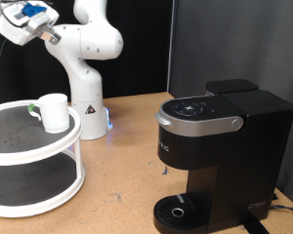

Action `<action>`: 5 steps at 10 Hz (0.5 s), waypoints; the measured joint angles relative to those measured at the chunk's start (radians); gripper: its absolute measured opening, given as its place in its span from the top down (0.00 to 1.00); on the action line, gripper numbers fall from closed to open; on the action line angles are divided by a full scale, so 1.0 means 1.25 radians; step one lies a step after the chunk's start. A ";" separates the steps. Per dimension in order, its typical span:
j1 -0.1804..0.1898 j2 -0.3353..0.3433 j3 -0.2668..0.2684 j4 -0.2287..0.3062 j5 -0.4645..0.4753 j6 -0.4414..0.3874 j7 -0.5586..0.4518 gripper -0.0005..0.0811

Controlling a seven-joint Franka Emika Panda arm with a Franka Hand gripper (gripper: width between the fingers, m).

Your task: Make a cup of coffee with the keurig machine

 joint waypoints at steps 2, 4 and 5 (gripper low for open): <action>-0.016 -0.011 -0.038 0.013 -0.022 -0.021 -0.023 0.99; -0.014 -0.006 -0.061 0.040 -0.078 -0.068 -0.048 0.99; -0.010 0.002 -0.067 0.054 -0.103 -0.088 -0.063 0.99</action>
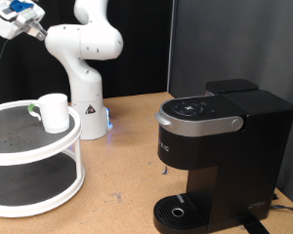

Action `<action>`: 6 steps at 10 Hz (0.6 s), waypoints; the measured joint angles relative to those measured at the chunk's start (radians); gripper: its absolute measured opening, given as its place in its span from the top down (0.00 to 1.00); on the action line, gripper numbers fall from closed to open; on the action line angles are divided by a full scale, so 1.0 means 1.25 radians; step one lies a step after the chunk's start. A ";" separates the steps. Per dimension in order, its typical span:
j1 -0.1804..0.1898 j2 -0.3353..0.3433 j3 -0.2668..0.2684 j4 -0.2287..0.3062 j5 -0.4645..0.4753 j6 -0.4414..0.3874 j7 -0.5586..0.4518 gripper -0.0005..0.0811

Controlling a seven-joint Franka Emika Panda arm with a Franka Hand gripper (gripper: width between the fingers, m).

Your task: Make a cup of coffee with the keurig machine

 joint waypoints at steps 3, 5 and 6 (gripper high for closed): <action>0.024 0.036 -0.012 0.032 -0.038 -0.039 -0.033 0.99; 0.049 0.063 -0.027 0.050 -0.041 -0.049 -0.057 0.99; 0.048 0.063 -0.026 0.049 -0.041 -0.048 -0.054 0.99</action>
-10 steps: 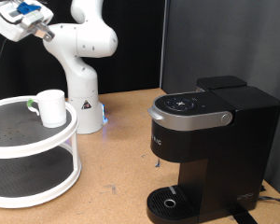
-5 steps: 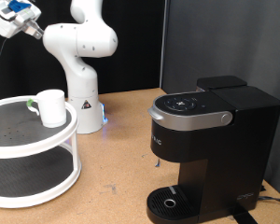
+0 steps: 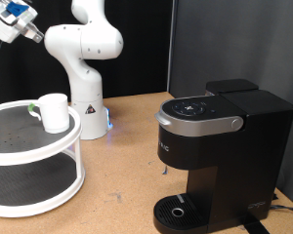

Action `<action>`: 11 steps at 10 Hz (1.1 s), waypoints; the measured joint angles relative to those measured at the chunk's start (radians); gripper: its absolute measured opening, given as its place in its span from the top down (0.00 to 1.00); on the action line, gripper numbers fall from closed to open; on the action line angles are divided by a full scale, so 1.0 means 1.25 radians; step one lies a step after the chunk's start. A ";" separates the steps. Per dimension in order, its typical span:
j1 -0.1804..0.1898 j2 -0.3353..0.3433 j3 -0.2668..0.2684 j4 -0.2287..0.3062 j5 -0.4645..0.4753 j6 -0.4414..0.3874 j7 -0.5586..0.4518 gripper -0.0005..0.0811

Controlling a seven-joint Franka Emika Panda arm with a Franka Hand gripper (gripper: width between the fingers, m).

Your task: Make a cup of coffee with the keurig machine

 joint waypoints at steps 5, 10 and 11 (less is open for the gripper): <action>0.013 0.001 0.042 0.000 -0.065 0.007 -0.017 0.99; 0.030 0.022 0.062 0.019 -0.006 0.129 -0.007 0.99; 0.030 0.022 0.057 0.023 0.007 0.132 -0.007 0.99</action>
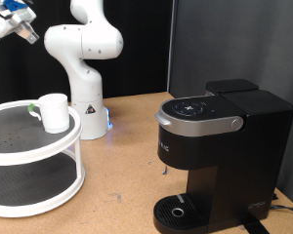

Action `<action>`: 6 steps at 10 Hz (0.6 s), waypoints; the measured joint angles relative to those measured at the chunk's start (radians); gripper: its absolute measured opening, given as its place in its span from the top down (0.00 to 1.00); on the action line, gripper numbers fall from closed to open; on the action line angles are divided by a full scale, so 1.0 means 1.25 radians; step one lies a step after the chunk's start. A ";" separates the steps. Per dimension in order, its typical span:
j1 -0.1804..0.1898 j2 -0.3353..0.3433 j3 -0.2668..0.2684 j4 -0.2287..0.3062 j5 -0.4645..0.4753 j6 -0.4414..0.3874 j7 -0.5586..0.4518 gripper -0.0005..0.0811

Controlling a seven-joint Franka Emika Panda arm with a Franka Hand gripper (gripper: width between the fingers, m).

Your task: Make a cup of coffee with the keurig machine

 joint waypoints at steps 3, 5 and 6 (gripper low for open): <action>0.003 0.003 -0.016 0.016 0.012 -0.022 0.000 0.99; 0.002 0.003 -0.016 0.014 0.007 -0.020 0.000 0.99; 0.002 0.004 -0.016 0.014 0.005 -0.014 0.001 0.99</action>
